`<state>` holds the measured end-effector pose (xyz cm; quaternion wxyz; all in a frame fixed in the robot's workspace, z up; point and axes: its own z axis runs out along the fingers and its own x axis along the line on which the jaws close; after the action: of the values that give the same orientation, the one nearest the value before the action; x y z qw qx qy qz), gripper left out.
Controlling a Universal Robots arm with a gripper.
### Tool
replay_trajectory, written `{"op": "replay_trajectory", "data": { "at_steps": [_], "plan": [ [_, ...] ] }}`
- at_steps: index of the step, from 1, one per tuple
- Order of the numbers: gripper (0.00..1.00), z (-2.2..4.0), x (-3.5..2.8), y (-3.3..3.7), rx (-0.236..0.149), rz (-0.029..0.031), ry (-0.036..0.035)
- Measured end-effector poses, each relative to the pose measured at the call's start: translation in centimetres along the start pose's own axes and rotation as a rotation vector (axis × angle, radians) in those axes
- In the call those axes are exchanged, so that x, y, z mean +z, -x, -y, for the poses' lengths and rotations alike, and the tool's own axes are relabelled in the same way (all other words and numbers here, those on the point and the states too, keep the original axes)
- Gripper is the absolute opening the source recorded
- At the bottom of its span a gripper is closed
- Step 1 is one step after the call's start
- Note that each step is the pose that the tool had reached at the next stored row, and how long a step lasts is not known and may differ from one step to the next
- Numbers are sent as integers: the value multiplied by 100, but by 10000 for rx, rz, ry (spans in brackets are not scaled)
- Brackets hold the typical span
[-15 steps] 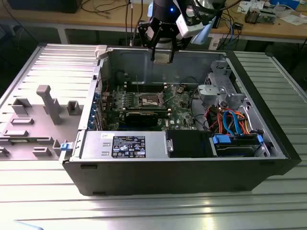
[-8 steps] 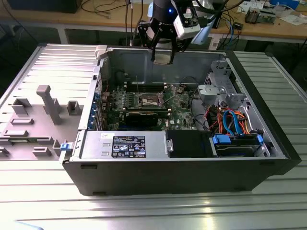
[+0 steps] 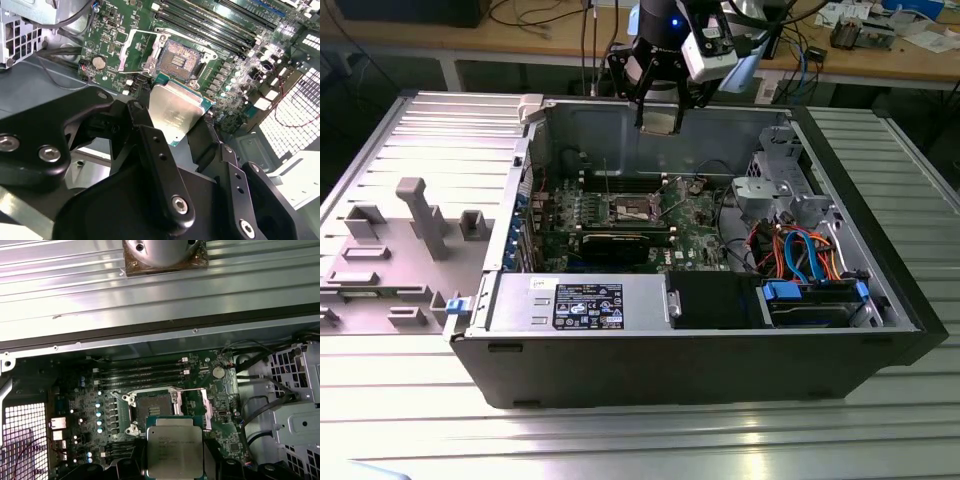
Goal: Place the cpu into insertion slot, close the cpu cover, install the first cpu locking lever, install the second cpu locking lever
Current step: 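Place the cpu into insertion slot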
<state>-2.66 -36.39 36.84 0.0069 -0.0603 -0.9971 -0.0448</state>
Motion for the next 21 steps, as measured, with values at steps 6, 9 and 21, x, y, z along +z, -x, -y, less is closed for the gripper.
{"op": "replay_trajectory", "data": {
  "at_steps": [6,9,21],
  "plan": [
    [54,0,0,0,235,21,4],
    [54,0,0,0,235,21,4],
    [54,2,1,-8,551,49,10]
  ]
}}
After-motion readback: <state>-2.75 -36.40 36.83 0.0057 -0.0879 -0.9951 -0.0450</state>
